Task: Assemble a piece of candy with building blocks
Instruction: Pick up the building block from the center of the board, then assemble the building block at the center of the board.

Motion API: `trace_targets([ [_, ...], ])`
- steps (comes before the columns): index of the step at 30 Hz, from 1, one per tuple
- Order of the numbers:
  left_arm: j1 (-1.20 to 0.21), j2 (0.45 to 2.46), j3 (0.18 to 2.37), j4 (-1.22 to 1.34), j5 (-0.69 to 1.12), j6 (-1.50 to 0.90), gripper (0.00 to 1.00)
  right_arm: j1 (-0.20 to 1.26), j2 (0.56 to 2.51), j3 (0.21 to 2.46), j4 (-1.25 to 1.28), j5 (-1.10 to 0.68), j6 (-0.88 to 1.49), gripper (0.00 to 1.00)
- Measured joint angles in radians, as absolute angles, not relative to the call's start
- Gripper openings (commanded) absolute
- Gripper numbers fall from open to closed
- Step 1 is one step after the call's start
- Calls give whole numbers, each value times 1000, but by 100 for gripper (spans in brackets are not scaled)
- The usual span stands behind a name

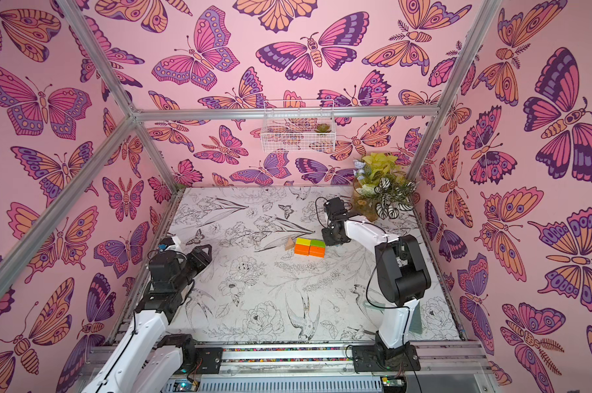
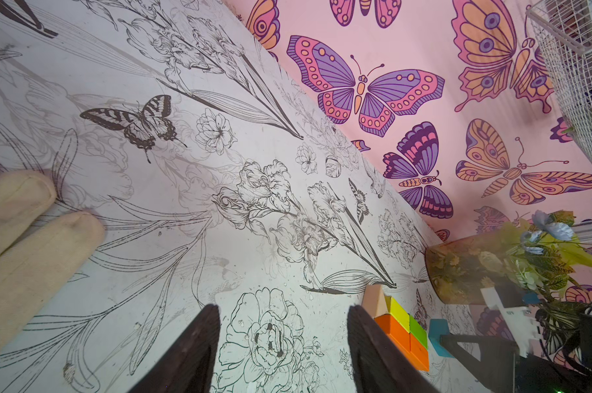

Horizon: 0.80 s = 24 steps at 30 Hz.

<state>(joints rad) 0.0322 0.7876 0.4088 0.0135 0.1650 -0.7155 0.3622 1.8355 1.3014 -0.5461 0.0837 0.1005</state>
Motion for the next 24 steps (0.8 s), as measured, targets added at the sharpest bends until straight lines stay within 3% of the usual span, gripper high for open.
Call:
trace_targets([
  [24,32,788,409,14,165,-716,63,391,1791,1174,-502,122,348,27],
])
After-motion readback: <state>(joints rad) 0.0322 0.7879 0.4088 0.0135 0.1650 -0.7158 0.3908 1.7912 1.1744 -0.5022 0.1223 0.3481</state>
